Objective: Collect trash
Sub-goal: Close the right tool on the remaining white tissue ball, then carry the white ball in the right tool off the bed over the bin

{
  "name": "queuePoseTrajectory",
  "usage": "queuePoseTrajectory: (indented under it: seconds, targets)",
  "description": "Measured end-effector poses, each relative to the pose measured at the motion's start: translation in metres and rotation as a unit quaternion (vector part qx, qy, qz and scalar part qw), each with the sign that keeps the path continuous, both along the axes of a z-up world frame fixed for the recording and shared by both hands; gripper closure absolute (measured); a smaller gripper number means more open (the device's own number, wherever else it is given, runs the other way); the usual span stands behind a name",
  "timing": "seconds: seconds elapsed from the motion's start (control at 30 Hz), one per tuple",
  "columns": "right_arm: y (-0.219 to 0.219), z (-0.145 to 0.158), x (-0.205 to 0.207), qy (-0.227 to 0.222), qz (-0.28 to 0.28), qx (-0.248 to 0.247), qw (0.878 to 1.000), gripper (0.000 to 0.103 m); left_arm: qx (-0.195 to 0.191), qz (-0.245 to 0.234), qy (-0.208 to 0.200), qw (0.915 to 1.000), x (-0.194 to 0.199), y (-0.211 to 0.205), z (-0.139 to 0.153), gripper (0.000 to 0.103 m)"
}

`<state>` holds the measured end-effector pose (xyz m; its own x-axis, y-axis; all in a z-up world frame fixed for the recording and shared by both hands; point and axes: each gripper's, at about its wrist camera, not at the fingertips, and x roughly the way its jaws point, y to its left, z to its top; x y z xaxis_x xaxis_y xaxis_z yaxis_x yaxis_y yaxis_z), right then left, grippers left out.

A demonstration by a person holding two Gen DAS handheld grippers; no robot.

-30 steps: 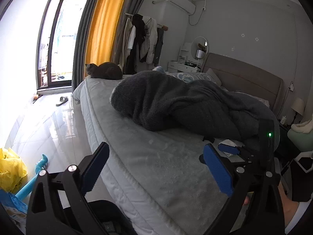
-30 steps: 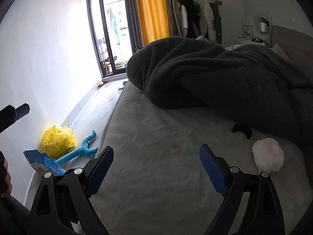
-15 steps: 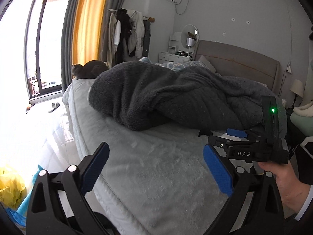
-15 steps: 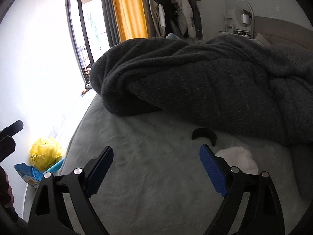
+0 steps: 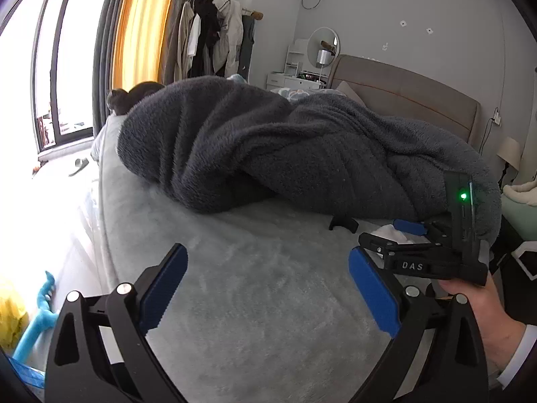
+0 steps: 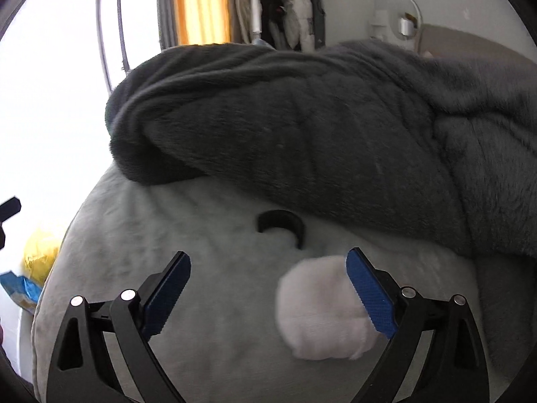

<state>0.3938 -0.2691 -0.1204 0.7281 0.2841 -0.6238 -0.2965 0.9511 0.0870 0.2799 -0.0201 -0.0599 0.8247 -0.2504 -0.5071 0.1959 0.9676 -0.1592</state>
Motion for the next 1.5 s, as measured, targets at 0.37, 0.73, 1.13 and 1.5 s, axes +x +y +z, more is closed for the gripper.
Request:
queuePoseTrajectory:
  seconds: [0.37, 0.73, 1.13, 1.5]
  targets:
    - [-0.027, -0.011, 0.017, 0.036, -0.022, 0.022, 0.999, 0.008, -0.019, -0.014, 0.016, 0.9996, 0.025, -0.024, -0.011, 0.005]
    - [-0.045, -0.015, 0.005, 0.06, -0.031, -0.006, 0.998, 0.061, -0.026, -0.032, 0.033, 0.9986, 0.056, -0.062, -0.026, 0.005]
    - [-0.073, 0.007, -0.051, 0.045, -0.015, 0.047, 0.998, 0.061, 0.01, -0.062, 0.037, 0.9973, 0.081, -0.118, -0.044, 0.006]
    - [-0.104, 0.021, -0.073, 0.039, -0.029, 0.085, 0.995, 0.061, 0.029, -0.089, 0.061, 0.9938, 0.111, -0.145, -0.064, 0.007]
